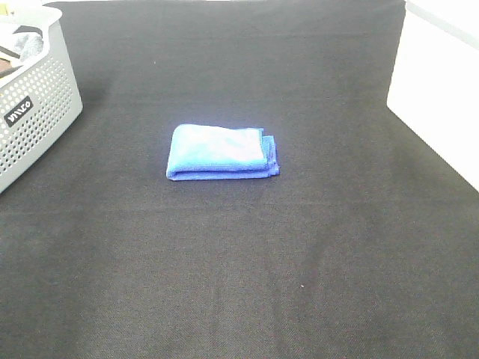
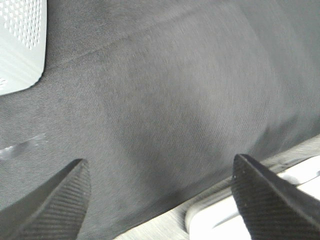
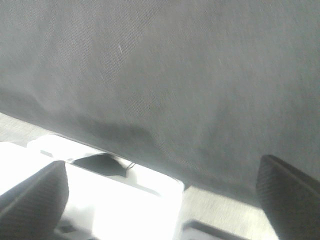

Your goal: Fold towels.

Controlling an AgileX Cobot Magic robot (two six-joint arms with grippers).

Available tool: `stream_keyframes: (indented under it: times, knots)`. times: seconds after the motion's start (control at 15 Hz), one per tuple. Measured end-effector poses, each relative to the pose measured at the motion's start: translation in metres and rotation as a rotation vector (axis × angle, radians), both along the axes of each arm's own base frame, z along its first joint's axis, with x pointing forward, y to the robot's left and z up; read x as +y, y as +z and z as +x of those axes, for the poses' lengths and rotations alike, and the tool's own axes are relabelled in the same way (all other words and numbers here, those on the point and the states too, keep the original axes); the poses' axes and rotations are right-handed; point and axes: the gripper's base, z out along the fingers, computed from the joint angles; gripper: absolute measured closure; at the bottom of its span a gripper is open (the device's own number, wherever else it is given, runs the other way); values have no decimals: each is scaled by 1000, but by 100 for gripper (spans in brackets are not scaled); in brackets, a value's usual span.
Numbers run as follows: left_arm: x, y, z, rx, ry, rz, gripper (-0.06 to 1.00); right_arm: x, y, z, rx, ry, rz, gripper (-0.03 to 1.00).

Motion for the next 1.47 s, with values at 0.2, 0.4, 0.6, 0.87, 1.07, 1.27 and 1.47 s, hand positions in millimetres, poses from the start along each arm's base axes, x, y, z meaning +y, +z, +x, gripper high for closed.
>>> stream_keyframes:
  times: [0.2, 0.4, 0.6, 0.87, 1.07, 1.27, 1.47]
  knots:
    - [8, -28, -48, -148, -90, 12, 20, -17, -13, -50, -188, -10, -23, 1]
    - [10, -48, -56, -277, -85, -10, 20, -29, -16, -75, -394, -33, -49, 1]
    - [9, -56, -53, -283, -89, -8, 20, -32, -21, -84, -481, -39, -29, 1]
    - [8, -56, -54, -281, -95, -19, 20, -27, -21, -85, -486, 31, -10, 1]
    - [8, -56, -54, -281, -95, -19, 20, -25, -20, -85, -483, 37, 8, 1]
    - [8, -56, -54, -281, -95, -19, 20, -25, -20, -85, -483, 35, 9, 1]
    - [8, -56, -54, -281, -95, -19, 20, -25, -20, -85, -483, 35, 9, 1]
